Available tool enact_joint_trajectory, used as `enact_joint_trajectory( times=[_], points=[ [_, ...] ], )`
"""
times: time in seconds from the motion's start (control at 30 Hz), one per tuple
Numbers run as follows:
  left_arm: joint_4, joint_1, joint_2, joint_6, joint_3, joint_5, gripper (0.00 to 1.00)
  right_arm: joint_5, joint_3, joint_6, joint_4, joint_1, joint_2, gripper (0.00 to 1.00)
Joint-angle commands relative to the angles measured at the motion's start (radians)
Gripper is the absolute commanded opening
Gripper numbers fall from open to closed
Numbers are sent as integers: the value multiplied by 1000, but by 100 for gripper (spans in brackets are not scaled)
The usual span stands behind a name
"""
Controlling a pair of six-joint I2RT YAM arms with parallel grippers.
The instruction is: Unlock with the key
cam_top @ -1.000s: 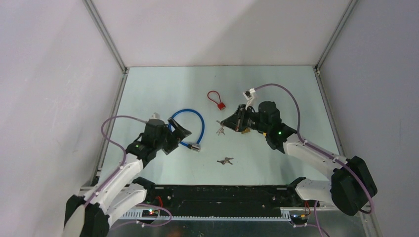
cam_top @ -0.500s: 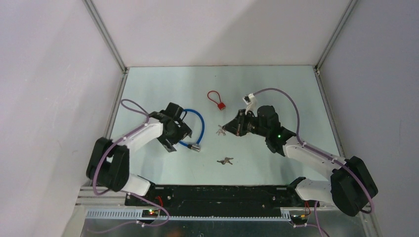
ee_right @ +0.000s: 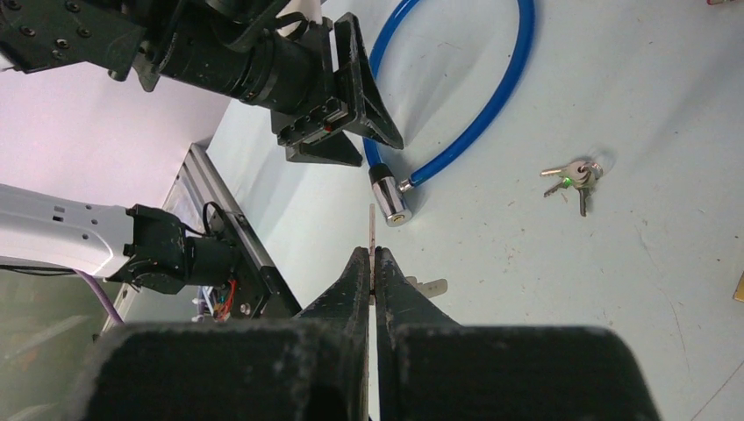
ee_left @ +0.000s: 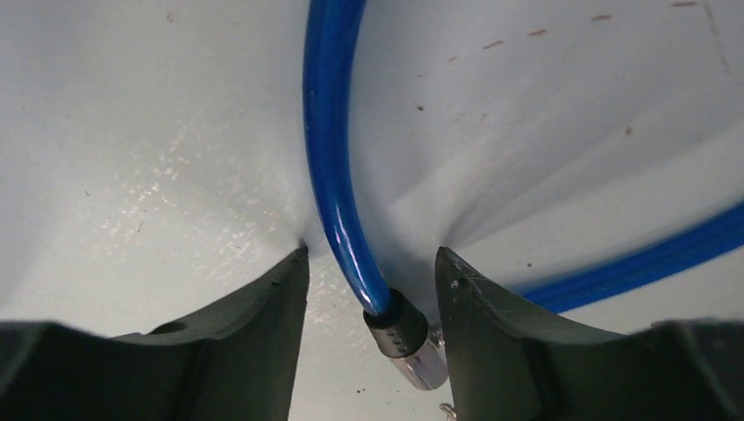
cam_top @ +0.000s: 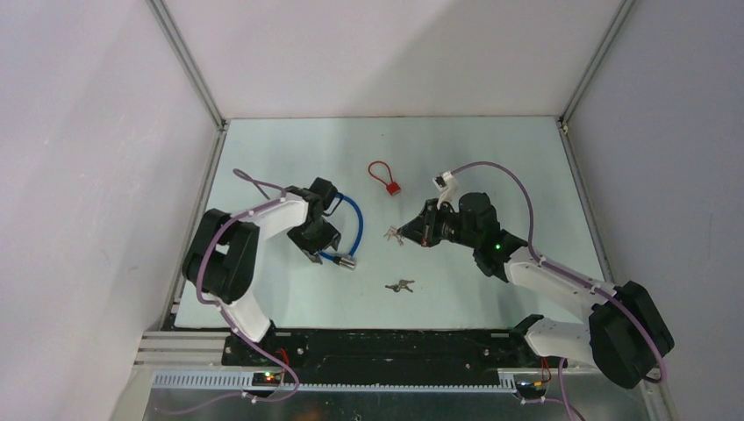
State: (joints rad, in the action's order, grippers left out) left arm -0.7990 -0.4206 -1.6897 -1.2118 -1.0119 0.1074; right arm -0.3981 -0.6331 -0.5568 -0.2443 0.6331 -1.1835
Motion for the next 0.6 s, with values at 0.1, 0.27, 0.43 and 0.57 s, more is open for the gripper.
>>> enact_joint_trajectory(
  times=[0.1, 0.27, 0.43, 0.57],
  points=[
    [-20, -6, -71, -51, -34, 24, 52, 1, 8, 9, -60, 4, 24, 0],
    [-17, -9, -109, -61, -19, -16, 40, -13, 15, -17, -73, 1, 2, 0],
    [-15, -9, -92, -68, -17, -40, 14, -18, 25, -46, -104, 17, -10, 0],
    [-7, -1, -64, -69, -33, -78, 7, -5, 26, -55, -113, 44, -22, 0]
  ],
)
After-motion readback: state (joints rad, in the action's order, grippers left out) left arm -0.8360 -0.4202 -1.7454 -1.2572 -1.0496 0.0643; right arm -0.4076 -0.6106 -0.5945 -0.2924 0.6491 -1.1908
